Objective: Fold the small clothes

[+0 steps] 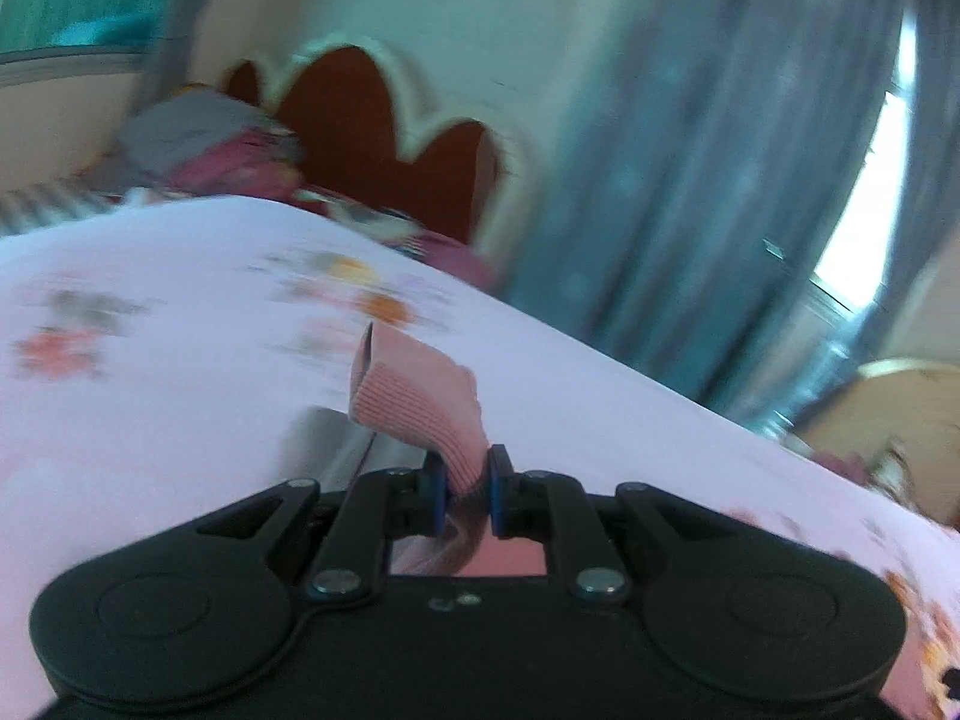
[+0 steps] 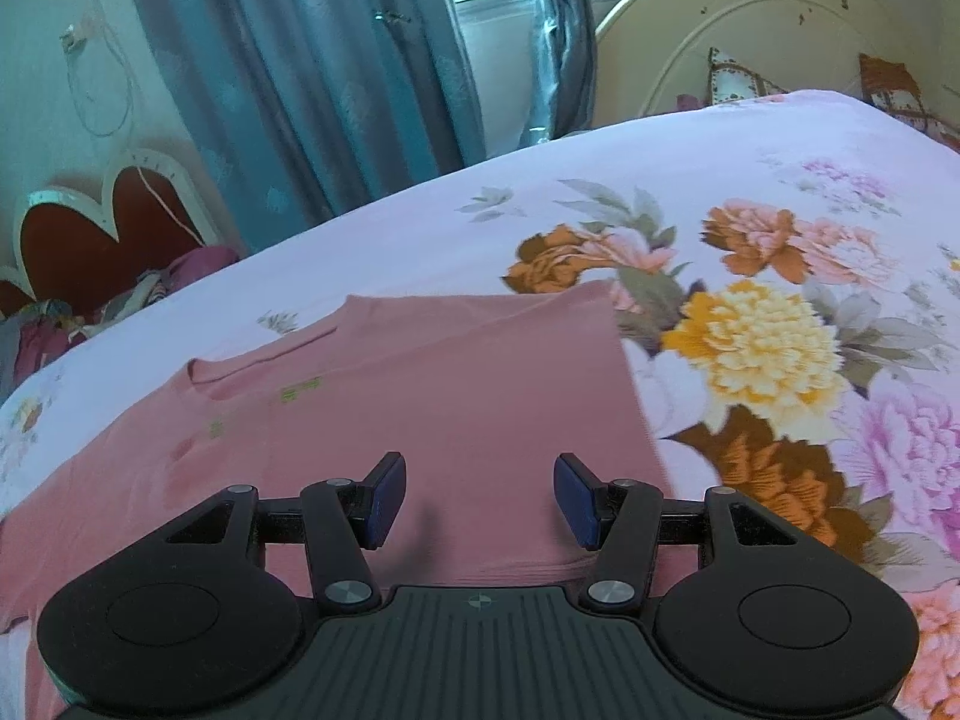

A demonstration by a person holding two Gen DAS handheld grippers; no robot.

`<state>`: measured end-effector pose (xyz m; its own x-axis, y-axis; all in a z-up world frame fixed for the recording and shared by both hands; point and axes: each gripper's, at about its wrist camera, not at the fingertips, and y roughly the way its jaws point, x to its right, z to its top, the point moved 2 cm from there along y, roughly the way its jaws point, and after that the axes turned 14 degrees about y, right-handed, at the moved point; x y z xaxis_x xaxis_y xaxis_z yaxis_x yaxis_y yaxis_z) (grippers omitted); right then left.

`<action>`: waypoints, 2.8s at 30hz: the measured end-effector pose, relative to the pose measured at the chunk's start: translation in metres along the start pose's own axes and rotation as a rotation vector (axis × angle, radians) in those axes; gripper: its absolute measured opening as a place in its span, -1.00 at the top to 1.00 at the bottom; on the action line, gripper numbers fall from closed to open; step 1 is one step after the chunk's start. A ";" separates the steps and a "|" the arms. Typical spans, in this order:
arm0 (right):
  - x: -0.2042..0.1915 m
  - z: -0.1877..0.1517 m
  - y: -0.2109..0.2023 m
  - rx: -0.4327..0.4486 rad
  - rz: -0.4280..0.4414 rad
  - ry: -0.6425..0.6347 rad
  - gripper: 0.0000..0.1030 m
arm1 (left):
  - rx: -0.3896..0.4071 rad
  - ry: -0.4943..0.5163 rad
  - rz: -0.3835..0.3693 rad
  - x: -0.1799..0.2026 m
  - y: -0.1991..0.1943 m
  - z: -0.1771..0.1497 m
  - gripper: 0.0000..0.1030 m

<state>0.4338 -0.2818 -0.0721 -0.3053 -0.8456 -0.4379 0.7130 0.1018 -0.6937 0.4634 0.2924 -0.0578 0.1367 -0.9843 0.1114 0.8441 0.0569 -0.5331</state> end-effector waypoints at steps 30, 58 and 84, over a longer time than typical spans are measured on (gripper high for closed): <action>-0.010 -0.012 0.002 -0.111 0.200 0.036 -0.44 | -0.165 0.370 -0.247 0.186 0.004 -0.067 -0.17; -0.081 -0.005 0.028 -0.022 0.183 -0.049 0.89 | -0.279 0.274 -0.171 0.058 0.043 -0.086 0.64; -0.033 -0.042 0.033 -0.132 0.111 -0.037 0.88 | -0.303 0.342 -0.206 0.052 0.028 -0.077 0.38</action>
<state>0.4410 -0.2285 -0.1052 -0.2040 -0.8441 -0.4958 0.6513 0.2611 -0.7125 0.4545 0.2295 -0.1312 -0.2381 -0.9711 -0.0141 0.6399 -0.1460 -0.7545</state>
